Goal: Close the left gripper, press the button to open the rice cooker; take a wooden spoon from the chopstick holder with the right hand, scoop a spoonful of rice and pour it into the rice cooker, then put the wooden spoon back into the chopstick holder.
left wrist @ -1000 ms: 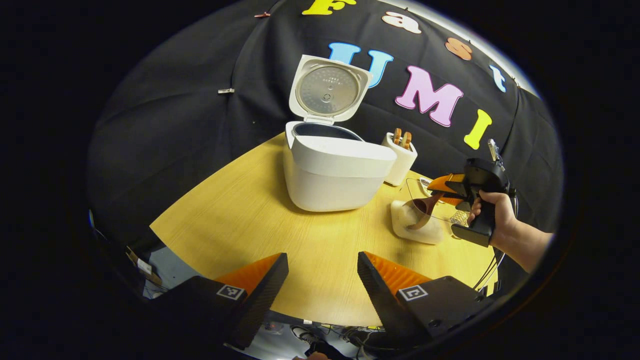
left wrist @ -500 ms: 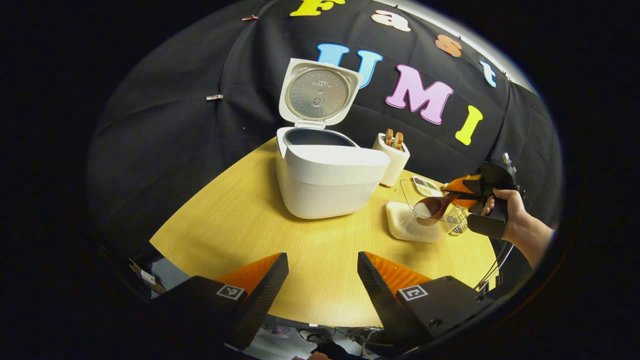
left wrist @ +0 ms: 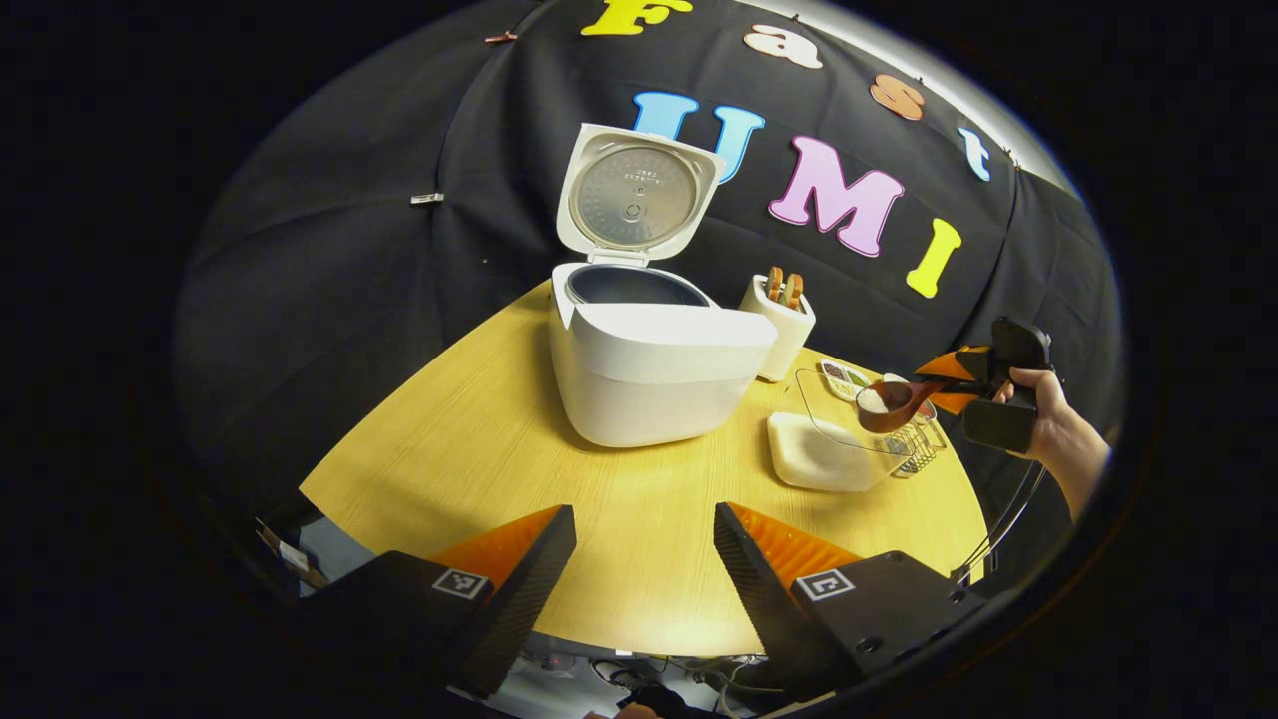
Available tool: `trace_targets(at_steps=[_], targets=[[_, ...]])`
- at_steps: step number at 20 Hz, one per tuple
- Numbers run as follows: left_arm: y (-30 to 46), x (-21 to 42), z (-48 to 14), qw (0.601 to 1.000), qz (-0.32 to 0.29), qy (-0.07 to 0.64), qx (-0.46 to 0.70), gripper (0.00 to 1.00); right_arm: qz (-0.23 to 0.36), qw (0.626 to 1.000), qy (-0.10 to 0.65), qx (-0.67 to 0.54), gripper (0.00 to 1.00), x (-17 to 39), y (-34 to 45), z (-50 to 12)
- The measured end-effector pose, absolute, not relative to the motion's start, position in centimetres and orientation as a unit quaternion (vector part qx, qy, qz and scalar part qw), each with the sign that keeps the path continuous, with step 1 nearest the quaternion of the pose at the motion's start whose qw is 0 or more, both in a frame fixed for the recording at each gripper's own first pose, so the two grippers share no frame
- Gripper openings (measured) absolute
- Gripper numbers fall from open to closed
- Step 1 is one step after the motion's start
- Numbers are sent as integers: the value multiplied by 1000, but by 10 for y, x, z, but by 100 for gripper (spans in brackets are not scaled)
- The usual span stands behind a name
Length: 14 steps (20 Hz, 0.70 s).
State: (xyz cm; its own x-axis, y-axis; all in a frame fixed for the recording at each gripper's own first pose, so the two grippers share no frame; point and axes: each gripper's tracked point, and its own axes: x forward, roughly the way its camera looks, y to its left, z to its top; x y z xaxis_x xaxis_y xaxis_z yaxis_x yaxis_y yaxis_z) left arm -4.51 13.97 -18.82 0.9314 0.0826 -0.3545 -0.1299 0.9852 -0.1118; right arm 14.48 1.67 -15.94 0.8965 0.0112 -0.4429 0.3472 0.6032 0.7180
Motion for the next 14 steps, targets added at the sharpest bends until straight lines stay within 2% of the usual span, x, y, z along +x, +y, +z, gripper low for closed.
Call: trace_targets(at_steps=[8,14], targets=[[157,-49,-188,980,75,169,-79,96,-27,867,209,452,18,165,89,-105],[172,-57,-189,978,92,167,-80,96,-3,845,206,494,17,181,146,-72]])
